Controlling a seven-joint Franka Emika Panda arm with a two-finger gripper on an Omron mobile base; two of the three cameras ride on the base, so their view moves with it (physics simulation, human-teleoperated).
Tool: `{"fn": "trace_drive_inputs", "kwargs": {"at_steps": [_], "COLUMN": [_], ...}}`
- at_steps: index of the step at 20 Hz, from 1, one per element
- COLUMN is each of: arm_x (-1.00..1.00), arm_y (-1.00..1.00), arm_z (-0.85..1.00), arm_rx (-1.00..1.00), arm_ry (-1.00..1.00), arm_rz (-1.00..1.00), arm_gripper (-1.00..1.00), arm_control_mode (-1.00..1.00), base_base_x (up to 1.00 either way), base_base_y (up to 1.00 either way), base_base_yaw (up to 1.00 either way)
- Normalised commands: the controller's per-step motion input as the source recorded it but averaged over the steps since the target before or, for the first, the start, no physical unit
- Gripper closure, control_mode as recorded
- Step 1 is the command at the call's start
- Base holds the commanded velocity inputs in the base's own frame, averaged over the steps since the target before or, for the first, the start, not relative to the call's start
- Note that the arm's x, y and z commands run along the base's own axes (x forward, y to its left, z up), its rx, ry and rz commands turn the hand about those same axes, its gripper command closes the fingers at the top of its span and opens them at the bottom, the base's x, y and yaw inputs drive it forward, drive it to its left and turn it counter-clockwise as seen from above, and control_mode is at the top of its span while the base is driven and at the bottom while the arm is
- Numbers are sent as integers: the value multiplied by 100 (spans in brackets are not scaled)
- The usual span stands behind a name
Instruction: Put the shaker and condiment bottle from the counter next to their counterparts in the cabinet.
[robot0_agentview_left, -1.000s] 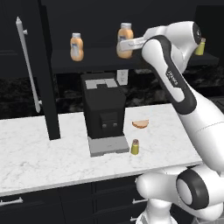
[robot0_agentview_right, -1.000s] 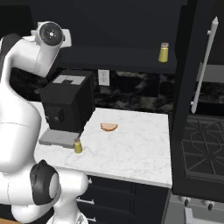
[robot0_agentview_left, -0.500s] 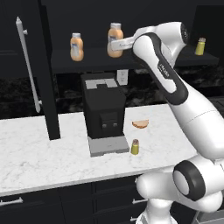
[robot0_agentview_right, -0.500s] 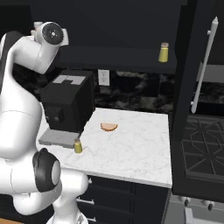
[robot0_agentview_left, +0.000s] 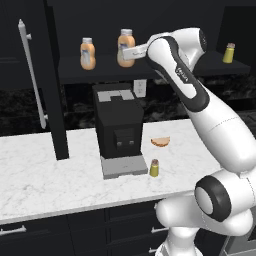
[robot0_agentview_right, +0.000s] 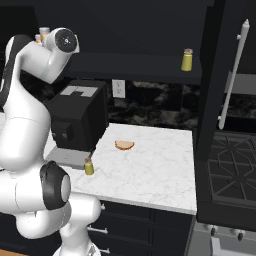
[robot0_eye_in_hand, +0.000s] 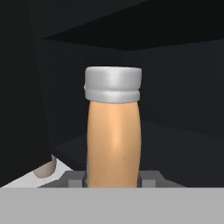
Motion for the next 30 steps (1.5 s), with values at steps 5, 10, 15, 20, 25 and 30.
{"fn": "trace_drive_inputs", "kwargs": {"at_steps": [5,10,15,20,25,30], "arm_x": [16,17,23,29,36,35], "arm_y": [6,14,9,6,9,14], "arm_z": [-16,-11,-14,-24,-7,-5], "arm_rx": [0,0,0,0,0,0], "arm_ry": [0,0,-1,-2,0,0], "arm_rz": [5,4,3,2,1,0], "arm_gripper": [100,100,100,100,100,100], "arm_control_mode": [-100,-100,-100,-100,-100,-100], "base_base_x": [0,0,0,0,0,0], "base_base_y": [0,0,0,0,0,0], "base_base_yaw": [0,0,0,0,0,0]}}
